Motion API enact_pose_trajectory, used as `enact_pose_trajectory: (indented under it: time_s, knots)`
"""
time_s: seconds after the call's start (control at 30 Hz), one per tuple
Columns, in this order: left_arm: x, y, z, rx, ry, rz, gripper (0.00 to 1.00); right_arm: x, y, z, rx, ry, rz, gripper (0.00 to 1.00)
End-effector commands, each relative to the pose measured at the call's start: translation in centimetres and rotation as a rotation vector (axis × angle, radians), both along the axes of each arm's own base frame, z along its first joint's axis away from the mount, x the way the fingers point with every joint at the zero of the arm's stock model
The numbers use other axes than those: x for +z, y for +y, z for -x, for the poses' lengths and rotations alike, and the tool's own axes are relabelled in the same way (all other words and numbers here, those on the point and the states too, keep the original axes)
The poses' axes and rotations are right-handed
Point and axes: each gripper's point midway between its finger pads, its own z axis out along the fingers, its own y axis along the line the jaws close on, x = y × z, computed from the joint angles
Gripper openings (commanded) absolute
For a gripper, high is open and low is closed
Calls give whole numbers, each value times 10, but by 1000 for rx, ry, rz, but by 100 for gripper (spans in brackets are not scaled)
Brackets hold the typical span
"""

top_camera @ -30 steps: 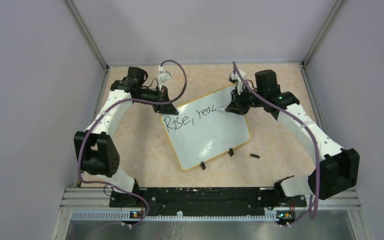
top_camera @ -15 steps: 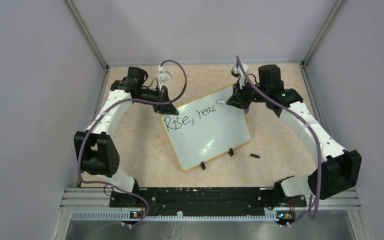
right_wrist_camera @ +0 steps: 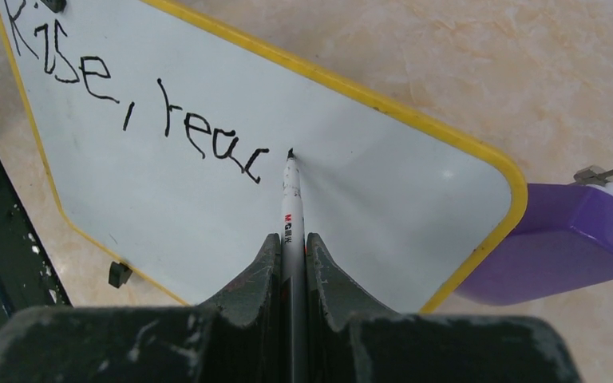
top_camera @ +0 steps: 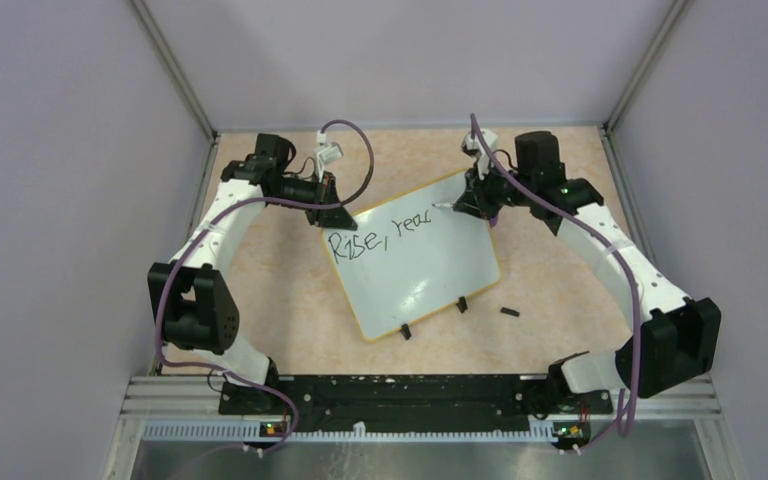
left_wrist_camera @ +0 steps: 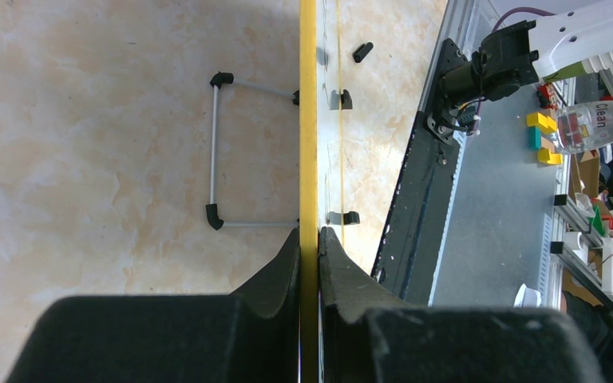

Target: Write a sentence on the whiteboard

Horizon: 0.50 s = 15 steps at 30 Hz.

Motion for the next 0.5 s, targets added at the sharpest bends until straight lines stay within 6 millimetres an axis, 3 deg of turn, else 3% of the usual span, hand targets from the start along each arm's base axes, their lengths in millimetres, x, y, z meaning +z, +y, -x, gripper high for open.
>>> enact_pose_trajectory:
  time_s: [0.0,0.27,0.47]
  knots:
    - [7,-4,-7,-21,-111,-15,0,3,-5,3,1,-40,-4,0]
    - [7,-4,-6,-21,-109,-14,0,-15,-8,17,8,-4,-1,0]
    - [7,-4,-6,-22,-110,-12,0,-11,-6,17,12,-5,-12,0]
